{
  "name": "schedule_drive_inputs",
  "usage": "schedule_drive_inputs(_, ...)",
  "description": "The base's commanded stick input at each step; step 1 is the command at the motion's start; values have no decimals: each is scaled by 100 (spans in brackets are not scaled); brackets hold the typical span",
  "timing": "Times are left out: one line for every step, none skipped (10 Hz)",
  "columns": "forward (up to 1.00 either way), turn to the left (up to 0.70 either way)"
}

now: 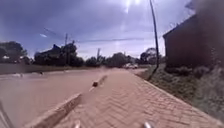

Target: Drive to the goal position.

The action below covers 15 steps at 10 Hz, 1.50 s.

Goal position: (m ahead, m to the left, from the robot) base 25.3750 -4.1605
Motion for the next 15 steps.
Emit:
schedule_drive_inputs(70, 0)
schedule_drive_inputs(70, 0)
schedule_drive_inputs(70, 0)
schedule_drive_inputs(70, 0)
schedule_drive_inputs(70, 0)
schedule_drive_inputs(70, 0)
schedule_drive_inputs(70, -35)
schedule_drive_inputs(70, -35)
schedule_drive_inputs(70, -35)
schedule_drive_inputs(70, -35)
schedule_drive_inputs(70, 0)
schedule_drive_inputs(70, 0)
schedule_drive_inputs(70, 0)
schedule_drive_inputs(70, 0)
schedule_drive_inputs(70, 0)
